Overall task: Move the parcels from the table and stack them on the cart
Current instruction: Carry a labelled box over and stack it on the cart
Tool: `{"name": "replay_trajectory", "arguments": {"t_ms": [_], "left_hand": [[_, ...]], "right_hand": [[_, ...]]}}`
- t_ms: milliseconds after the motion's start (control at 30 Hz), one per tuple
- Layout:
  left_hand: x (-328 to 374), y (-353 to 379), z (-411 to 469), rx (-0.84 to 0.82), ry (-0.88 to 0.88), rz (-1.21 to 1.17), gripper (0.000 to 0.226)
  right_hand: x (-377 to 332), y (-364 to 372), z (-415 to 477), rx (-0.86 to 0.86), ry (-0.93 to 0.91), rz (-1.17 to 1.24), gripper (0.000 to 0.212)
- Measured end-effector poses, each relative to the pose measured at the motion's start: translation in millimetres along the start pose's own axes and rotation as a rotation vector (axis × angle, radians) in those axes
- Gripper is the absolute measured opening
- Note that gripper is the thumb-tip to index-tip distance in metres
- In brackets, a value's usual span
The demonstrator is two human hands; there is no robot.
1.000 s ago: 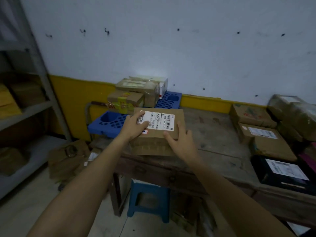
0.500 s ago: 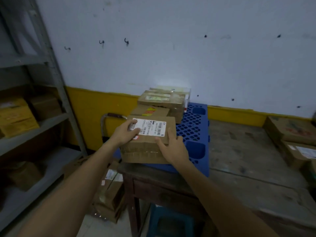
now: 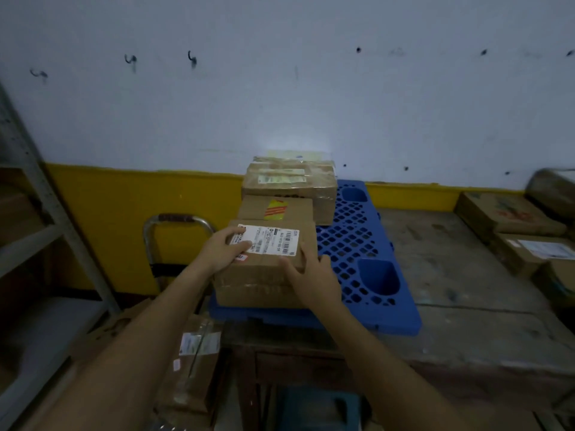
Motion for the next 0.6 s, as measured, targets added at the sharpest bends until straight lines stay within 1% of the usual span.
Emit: {"name": "replay_trajectory", "arguments": {"t_ms": [433, 600], "left_hand": [[-4, -1, 21, 0.012, 0.022, -0.049, 0.045], [-3, -3, 20, 0.014, 0.034, 0.048, 0.047]], "right_hand": [[-1, 2, 15, 0.025, 0.013, -0.015, 0.071], [-2, 2, 15, 0.022, -0.021, -0.044, 0.073]]}}
Point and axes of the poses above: each hand's wrist, its own z-axis towards the middle knuckle, its own y-axis out of the palm, x = y × z, the point moved 7 cm from there along z, towards the middle knuckle, and after that the axes turned 1 degree about -x, right-handed, at the moved point
